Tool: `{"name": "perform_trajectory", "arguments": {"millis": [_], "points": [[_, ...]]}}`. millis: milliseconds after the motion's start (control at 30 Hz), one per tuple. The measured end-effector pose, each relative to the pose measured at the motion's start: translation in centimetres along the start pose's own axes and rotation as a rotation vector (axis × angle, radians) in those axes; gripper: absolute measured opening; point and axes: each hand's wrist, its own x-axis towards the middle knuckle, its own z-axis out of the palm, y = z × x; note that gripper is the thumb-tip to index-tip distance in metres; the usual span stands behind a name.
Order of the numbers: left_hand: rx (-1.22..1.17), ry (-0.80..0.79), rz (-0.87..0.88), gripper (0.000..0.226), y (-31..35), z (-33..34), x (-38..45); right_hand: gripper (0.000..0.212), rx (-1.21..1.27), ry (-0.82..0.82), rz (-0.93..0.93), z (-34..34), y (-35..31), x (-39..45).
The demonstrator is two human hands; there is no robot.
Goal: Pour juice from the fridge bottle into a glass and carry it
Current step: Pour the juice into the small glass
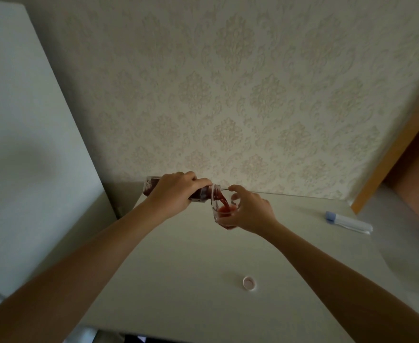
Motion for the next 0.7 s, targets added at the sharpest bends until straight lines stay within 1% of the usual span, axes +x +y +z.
{"name": "perform_trajectory", "arguments": {"millis": [267, 467, 600, 700], "points": [[-0.036, 0.013, -0.038, 0.057, 0.8, 0.0, -0.6, 0.092, 0.049, -0.015, 0.008, 0.3, 0.2, -0.6], [-0.253, 0.059, -0.158, 0.052, 1.4, 0.3, -1.5, 0.092, 0.116, 0.000, 0.028, 0.4, 0.5, -1.0], [-0.361, 0.058, -0.215, 0.060, 1.2, 1.4, -2.1, 0.091, 0.175, 0.010, 0.022, 0.3, 0.7, -1.1], [-0.479, 0.121, -0.289, 0.062, 1.2, 1.9, -2.5, 0.093, 0.211, 0.021, 0.018, 0.3, 0.8, -0.9]]}}
